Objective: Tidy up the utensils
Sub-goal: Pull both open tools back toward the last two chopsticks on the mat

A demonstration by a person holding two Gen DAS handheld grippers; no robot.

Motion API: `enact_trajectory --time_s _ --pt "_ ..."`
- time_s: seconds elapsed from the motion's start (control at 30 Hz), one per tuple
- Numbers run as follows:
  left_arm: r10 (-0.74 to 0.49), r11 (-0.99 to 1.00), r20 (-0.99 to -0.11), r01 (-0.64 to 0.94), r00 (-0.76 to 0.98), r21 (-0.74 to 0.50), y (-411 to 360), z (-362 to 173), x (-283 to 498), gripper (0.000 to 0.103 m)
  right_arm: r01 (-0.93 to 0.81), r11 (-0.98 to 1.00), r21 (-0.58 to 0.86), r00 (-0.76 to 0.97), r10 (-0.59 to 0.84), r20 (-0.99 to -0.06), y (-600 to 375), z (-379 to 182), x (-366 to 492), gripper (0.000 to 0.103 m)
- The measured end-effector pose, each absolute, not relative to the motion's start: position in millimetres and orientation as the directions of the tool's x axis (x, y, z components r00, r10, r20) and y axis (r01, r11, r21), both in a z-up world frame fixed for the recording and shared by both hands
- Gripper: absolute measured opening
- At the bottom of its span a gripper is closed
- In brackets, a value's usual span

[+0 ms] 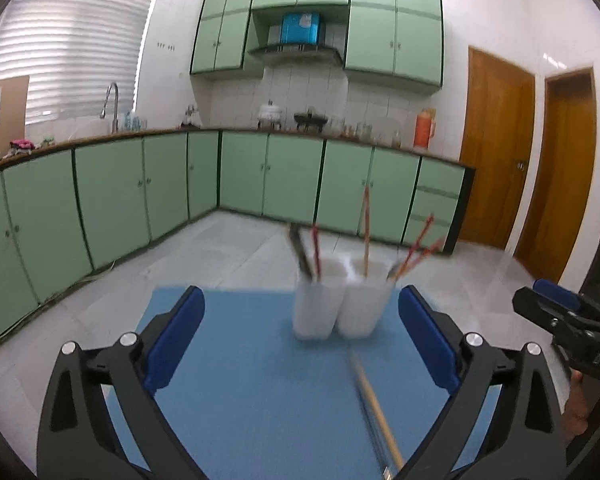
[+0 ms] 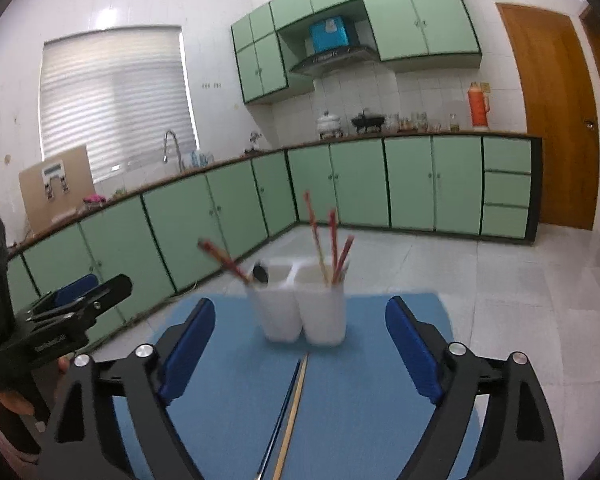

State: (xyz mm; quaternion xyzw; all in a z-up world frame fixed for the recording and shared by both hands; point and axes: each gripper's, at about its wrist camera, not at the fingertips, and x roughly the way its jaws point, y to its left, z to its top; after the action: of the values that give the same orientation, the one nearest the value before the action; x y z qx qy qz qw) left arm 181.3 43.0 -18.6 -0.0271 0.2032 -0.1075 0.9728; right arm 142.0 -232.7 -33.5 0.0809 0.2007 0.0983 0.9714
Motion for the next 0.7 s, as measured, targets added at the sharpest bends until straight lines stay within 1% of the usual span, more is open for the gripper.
enact_trajectory --time_s 0.17,0.23,0.37,0.47,0.63,0.7 --pt "-0.196 0.980 -0.475 0.184 0.858 -0.073 51.8 -52.7 166.2 0.095 -0.139 0.974 0.181 0.869 0.208 -0.449 -217.8 -67.7 122.7 0.092" --pt "-0.186 0.982 -0.510 0.181 0.840 -0.060 53.5 -67.0 162.3 0.095 -0.127 0.974 0.186 0.850 0.204 -0.487 -213.2 -83.6 116.9 0.092" --pt "-0.166 0.984 -0.555 0.177 0.815 -0.035 55.7 -90.8 153.7 0.095 -0.107 0.979 0.172 0.822 0.185 -0.538 -205.8 -109.5 107.3 0.092" --pt "-0.164 0.983 -0.575 0.178 0.801 -0.032 54.9 -102.5 148.6 0.095 -0.101 0.976 0.191 0.801 0.194 -0.567 -202.4 -126.2 103.8 0.092" --pt "-0.159 0.983 -0.596 0.185 0.787 -0.018 51.6 -116.5 140.1 0.095 -0.087 0.981 0.172 0.769 0.176 -0.615 -199.4 -152.2 100.8 0.082" --pt "-0.154 0.982 -0.603 0.186 0.783 -0.010 50.2 -121.6 137.9 0.095 -0.082 0.983 0.165 0.751 0.170 -0.638 -196.9 -163.6 99.9 0.074"
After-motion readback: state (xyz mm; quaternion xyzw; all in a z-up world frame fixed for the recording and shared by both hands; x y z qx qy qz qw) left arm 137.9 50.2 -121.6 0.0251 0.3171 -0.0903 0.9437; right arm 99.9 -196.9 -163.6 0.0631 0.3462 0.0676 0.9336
